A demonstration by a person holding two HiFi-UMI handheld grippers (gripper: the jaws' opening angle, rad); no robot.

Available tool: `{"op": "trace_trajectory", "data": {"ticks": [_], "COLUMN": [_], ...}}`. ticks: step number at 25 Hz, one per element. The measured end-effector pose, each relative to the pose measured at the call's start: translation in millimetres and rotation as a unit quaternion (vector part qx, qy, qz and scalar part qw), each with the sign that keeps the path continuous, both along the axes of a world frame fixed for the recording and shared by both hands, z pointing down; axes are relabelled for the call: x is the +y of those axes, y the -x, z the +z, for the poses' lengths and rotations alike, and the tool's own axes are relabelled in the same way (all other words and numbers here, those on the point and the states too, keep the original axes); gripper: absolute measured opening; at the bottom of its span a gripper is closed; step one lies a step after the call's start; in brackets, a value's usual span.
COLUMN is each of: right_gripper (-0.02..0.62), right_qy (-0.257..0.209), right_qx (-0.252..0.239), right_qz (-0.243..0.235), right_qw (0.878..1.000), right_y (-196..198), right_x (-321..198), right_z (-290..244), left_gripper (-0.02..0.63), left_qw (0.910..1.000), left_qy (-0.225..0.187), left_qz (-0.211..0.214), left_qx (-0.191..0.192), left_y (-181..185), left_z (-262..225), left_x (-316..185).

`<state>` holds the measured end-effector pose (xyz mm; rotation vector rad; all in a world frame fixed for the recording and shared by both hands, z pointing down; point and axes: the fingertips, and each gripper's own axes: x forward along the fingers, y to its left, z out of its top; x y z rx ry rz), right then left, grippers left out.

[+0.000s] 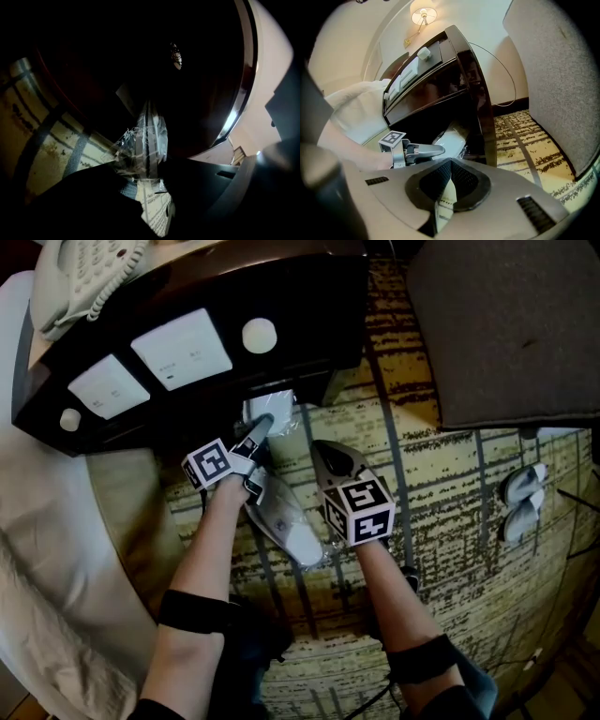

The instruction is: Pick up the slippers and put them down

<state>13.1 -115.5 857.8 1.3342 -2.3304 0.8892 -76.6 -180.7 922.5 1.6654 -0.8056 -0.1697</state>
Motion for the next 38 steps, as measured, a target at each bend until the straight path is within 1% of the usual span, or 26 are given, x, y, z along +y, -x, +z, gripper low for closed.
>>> {"op": "trace_trajectory", "data": {"ticks": [5, 9, 11, 15, 19, 22, 26, 29, 31, 34, 38], "right_gripper": [0.002, 0.002, 0.002, 0.001, 0.002, 0.001, 0.002, 0.002, 0.002, 0.001, 0.002], "right_qy": [0.002, 0.009, 0.014, 0.026, 0.037, 0.043, 0.044, 0.049, 0.051, 0.056, 0.063], "right_qx": [-0.001, 0.004, 0.009, 0.022, 0.032, 0.037, 0.040, 0.041, 0.041, 0.048, 0.058], "right_qz": [-0.003, -0.007, -0.012, -0.019, -0.024, -0.021, -0.018, -0.013, -0.009, -0.002, 0.015], "right_qw": [1.000, 1.000, 1.000, 0.999, 0.999, 0.998, 0.998, 0.998, 0.998, 0.997, 0.996], "right_y": [-5, -17, -22, -38, -54, -70, -83, -94, -101, -116, -146], "right_x": [8, 20, 30, 50, 64, 71, 74, 79, 80, 84, 89], "right_z": [-15, -31, -40, -57, -74, -79, -83, -80, -76, -67, -54], "left_gripper": [0.101, 0.100, 0.100, 0.101, 0.101, 0.101, 0.101, 0.101, 0.101, 0.101, 0.101], "left_qw": [0.9999, 0.9992, 0.9987, 0.9969, 0.9921, 0.9898, 0.9872, 0.9862, 0.9871, 0.9868, 0.9836], "left_qy": [0.000, 0.005, 0.011, 0.030, 0.053, 0.075, 0.089, 0.100, 0.106, 0.123, 0.139], "left_qz": [-0.008, -0.026, -0.035, -0.056, -0.083, -0.094, -0.106, -0.104, -0.088, -0.068, -0.064], "left_qx": [0.008, 0.030, 0.034, 0.046, 0.077, 0.076, 0.080, 0.082, 0.082, 0.080, 0.095], "left_y": [-4, -12, -16, -30, -45, -58, -74, -89, -103, -123, -149], "left_z": [-4, -15, -23, -38, -43, -42, -46, -50, -47, -31, -12], "left_x": [28, 60, 80, 125, 171, 204, 230, 246, 255, 269, 271]}}
